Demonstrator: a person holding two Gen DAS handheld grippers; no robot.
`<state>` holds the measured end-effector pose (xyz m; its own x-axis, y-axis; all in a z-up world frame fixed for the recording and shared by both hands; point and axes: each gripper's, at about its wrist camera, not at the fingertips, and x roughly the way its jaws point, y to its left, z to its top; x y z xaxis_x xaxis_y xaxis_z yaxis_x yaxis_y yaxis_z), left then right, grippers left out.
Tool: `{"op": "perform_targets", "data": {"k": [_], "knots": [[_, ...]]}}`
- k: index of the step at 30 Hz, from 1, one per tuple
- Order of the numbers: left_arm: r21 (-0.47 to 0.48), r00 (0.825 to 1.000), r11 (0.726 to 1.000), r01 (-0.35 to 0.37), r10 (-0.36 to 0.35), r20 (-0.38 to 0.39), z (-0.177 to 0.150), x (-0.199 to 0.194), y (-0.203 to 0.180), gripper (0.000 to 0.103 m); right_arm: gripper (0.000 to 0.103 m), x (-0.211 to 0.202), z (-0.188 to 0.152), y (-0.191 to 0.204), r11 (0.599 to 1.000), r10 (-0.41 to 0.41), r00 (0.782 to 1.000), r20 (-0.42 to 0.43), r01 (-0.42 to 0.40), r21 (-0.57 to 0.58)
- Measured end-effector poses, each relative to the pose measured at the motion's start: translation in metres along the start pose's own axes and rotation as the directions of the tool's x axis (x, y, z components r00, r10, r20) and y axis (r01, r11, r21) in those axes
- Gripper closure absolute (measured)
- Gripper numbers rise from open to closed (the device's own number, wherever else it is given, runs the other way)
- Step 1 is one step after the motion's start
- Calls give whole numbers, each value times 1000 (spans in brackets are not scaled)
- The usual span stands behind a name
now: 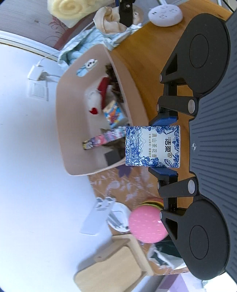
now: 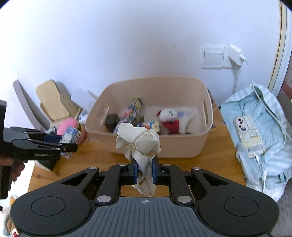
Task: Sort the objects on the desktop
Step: 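Lift and carry the tissue pack and cream scrunchie with both tools over the basket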
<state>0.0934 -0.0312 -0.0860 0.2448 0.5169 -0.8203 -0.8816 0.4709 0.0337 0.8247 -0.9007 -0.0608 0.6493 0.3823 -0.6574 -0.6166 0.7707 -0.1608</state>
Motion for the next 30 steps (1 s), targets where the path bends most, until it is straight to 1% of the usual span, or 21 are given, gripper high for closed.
{"op": "perform_targets", "data": {"k": [2,3,7,10,11,13,16,18,22,27,29,30], "knots": [[19,1000,1000,14,-14,16,8,0,-2,56,90,2,7,-3,1000,4,1000,4,-4,19],[41,999,999,32,-33,24,13,0,-3,56,90,2,11,-5,1000,7,1000,10,-7,26],[65,997,996,53,-56,49,32,4,-8,56,90,2,26,-8,1000,8,999,47,-9,23],[115,994,991,75,-84,76,46,11,-14,56,89,7,39,-11,1000,4,998,63,-6,23],[126,993,989,72,-83,86,51,14,-18,56,89,10,43,-12,1000,0,998,68,-1,18],[169,989,981,92,-109,97,58,19,-22,56,89,16,52,-12,1000,3,997,77,-4,13],[175,988,980,95,-115,108,70,29,-29,56,89,28,62,-14,1000,5,996,85,-7,19],[199,985,974,112,-135,103,75,37,-33,56,89,38,67,-15,1000,4,997,81,-6,22],[209,987,970,122,-141,79,81,56,-38,56,89,58,73,-12,1000,4,998,59,-5,7],[200,991,972,120,-129,30,83,85,-42,56,89,84,76,-11,1000,2,1000,27,-2,0],[216,991,968,128,-133,10,82,94,-44,56,89,97,77,-12,1000,-7,1000,8,7,-4],[222,989,964,143,-145,-8,82,99,-44,56,89,103,78,-13,1000,-14,1000,-3,14,-8]]}}
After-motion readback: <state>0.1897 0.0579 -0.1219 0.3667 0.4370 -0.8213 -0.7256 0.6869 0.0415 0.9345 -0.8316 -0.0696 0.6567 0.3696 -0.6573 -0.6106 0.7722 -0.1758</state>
